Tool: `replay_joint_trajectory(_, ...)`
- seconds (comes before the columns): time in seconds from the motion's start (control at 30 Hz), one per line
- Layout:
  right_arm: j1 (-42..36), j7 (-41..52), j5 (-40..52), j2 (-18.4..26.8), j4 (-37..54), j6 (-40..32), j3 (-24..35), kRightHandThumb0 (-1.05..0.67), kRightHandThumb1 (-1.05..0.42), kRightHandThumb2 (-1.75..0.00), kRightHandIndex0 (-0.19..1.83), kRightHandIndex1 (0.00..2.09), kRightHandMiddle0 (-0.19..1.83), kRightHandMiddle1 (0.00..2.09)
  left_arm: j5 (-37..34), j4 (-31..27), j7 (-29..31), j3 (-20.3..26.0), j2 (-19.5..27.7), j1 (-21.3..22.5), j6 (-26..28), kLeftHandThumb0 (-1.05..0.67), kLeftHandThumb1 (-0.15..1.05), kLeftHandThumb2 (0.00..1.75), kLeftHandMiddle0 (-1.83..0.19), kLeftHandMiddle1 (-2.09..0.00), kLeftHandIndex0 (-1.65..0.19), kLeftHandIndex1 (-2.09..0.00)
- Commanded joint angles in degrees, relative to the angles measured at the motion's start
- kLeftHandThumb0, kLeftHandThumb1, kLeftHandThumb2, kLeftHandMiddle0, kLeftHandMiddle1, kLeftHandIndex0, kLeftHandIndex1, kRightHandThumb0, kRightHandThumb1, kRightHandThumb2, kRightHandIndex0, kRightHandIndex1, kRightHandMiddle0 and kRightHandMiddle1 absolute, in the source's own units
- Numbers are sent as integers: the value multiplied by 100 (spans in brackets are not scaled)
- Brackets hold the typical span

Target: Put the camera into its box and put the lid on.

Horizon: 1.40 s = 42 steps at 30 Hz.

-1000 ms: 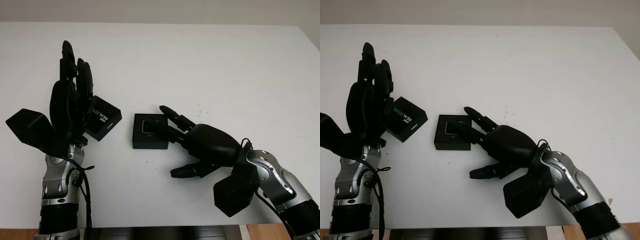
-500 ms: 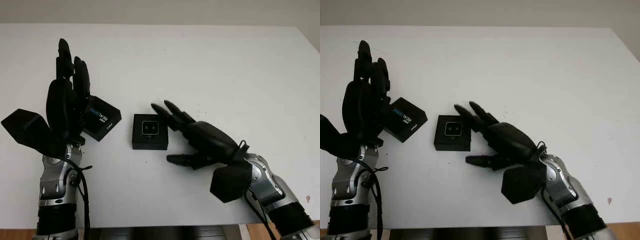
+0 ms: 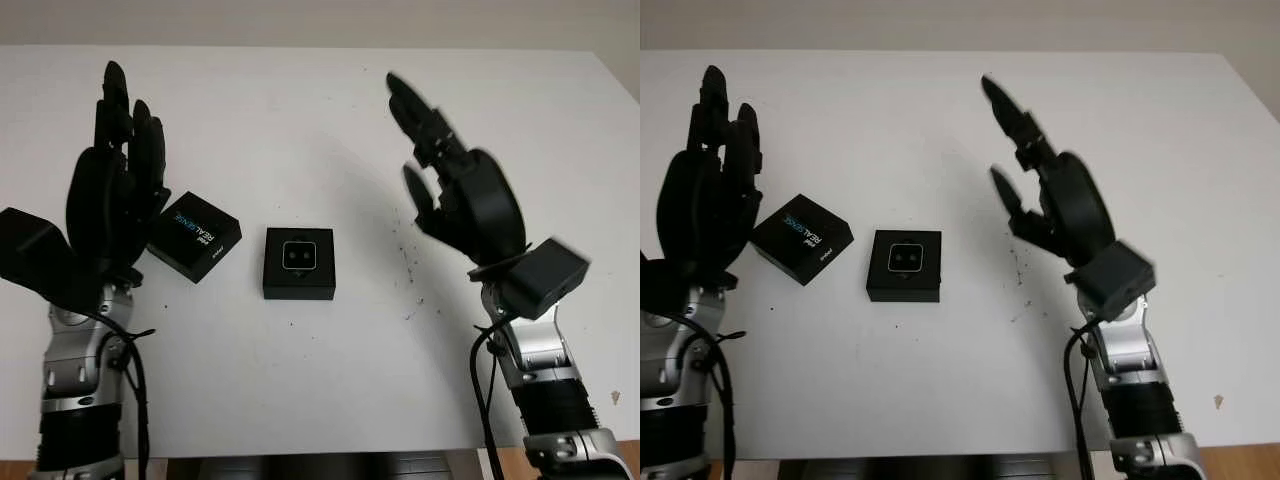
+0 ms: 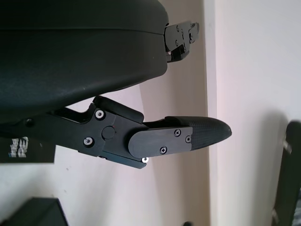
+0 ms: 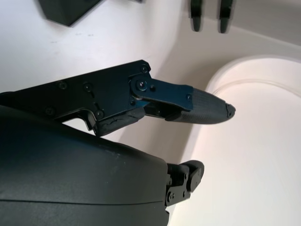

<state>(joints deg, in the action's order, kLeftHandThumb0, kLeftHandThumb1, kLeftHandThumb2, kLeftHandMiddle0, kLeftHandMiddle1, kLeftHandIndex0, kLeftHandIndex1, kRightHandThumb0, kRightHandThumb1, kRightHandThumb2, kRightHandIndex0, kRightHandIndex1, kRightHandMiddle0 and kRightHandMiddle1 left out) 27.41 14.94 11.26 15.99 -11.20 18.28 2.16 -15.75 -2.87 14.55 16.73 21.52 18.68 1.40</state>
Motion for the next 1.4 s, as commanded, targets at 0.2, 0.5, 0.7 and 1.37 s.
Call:
replay_joint_trajectory(0.2, 666, 470, 535, -3, -711, -1296, 368, -60, -105, -64, 7, 12, -19, 63, 1139, 666, 1127, -195, 1891, 251, -394, -71, 105, 28, 17, -4, 11, -5)
replay_joint_trajectory(0.5, 1332, 584, 1096, 61, -1230, -2975, 877, -65, -105, -66, -5, 5, -19, 18, 2200, 1217, 2407, -1059, 3302, 1031, -387, -72, 89, 4, 12, -6, 9, -6)
replay_joint_trajectory(0.7, 1407, 596, 998, 120, -1290, -3158, 962, -65, -105, -68, -8, 4, -19, 13, 3226, 1900, 2943, -1897, 3747, 1822, -997, -52, 83, 4, 15, -5, 13, -4)
replay_joint_trajectory(1.37, 1333, 516, 505, 112, -1499, -2791, 968, -59, -105, -73, -9, 4, -16, 7, 4526, 3049, 2806, -2830, 3607, 2726, -2119, -37, 82, 6, 19, -4, 19, -3)
